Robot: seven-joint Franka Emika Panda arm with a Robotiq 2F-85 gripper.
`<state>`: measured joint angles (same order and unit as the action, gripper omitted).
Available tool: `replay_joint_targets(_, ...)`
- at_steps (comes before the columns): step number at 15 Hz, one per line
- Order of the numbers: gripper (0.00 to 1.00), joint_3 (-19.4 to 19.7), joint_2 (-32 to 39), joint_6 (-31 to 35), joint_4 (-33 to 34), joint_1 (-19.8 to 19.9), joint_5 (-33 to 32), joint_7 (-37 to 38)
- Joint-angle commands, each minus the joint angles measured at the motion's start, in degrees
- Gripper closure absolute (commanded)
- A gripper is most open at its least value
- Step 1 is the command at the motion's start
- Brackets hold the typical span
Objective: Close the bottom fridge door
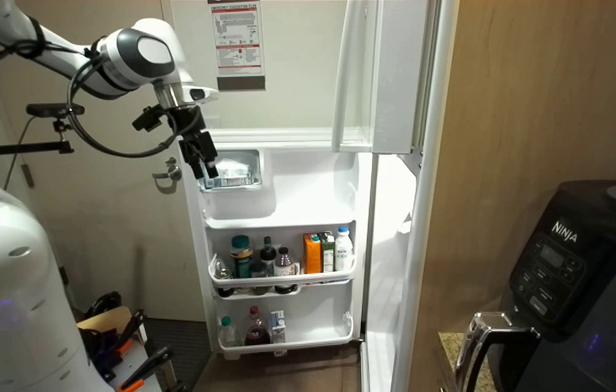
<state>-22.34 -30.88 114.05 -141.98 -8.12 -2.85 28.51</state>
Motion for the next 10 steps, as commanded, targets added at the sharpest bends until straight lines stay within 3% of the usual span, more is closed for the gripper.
replay_joint_targets(1,0.0,-1.3,6.5,0.4,6.0,-1.3,-1.2,-1.0)
replay_joint_targets(10,0.0,-2.0,18.7,4.2,18.1,-4.0,-5.8,-3.6)
